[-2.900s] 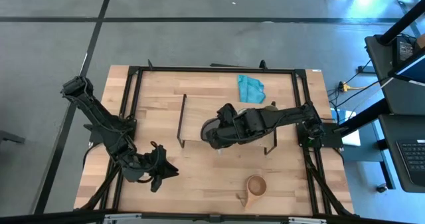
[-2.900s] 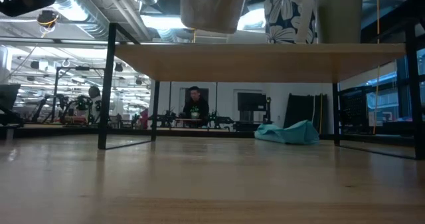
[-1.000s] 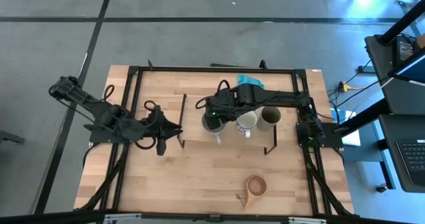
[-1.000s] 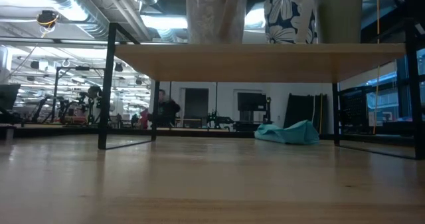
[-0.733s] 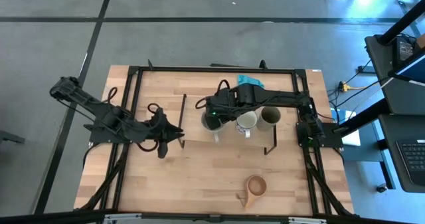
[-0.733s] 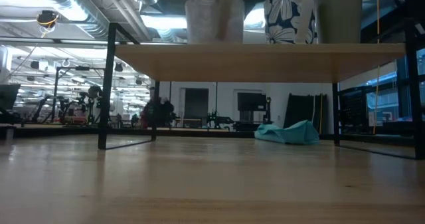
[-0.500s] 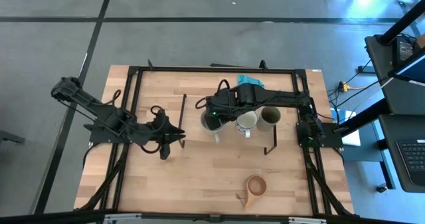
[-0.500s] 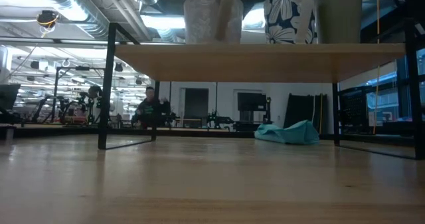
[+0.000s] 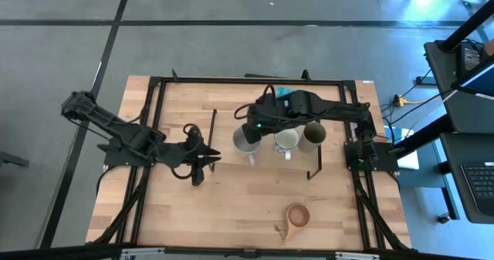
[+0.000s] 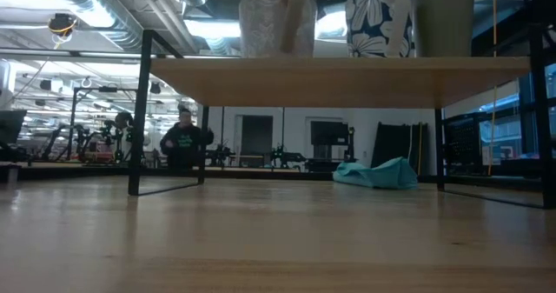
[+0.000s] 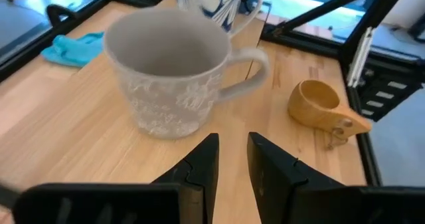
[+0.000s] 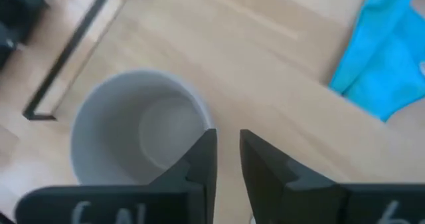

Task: Stack small to large cups/mugs on shelf
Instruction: Put the gray mug on the shelf, then put the brown wooden mug on the shelf

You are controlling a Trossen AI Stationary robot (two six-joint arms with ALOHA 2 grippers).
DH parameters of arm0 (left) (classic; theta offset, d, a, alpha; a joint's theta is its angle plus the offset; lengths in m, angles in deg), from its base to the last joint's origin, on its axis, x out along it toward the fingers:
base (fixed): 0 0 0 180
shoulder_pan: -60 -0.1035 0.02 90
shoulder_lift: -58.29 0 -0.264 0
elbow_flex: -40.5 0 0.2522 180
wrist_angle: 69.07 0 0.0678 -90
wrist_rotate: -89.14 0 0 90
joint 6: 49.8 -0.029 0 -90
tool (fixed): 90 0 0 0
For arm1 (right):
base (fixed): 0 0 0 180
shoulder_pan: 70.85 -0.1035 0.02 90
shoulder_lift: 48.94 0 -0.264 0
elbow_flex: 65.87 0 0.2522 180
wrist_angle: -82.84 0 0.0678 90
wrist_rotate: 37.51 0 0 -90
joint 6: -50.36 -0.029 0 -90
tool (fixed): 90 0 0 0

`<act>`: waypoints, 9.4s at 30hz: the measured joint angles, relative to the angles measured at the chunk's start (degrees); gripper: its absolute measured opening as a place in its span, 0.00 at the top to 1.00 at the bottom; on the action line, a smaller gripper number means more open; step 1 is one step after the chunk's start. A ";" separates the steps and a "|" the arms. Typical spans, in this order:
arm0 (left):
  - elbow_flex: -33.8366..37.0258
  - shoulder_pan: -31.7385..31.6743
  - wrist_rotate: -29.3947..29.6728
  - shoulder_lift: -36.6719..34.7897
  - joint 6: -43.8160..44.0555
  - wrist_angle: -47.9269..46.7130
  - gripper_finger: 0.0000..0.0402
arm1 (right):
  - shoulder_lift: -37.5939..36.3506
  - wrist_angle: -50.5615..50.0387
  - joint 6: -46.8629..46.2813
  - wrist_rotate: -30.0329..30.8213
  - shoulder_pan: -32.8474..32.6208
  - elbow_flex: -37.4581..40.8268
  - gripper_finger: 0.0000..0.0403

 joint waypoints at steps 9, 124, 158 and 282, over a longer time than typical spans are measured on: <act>0.02 -8.24 -10.07 4.00 -5.70 1.41 0.87 | -3.77 0.68 -1.22 5.59 -1.80 -0.03 0.92; 0.02 -21.34 -21.92 16.35 -11.42 10.61 1.00 | -6.22 -0.30 0.68 11.55 -3.93 -0.01 0.99; -0.02 1.60 -9.28 -4.00 -8.04 7.42 1.00 | -6.22 8.22 -13.71 -1.67 -31.69 0.41 0.92; 0.02 4.03 -6.16 -3.98 2.43 -4.97 1.00 | -3.20 28.77 -26.81 -9.95 -24.55 36.33 0.92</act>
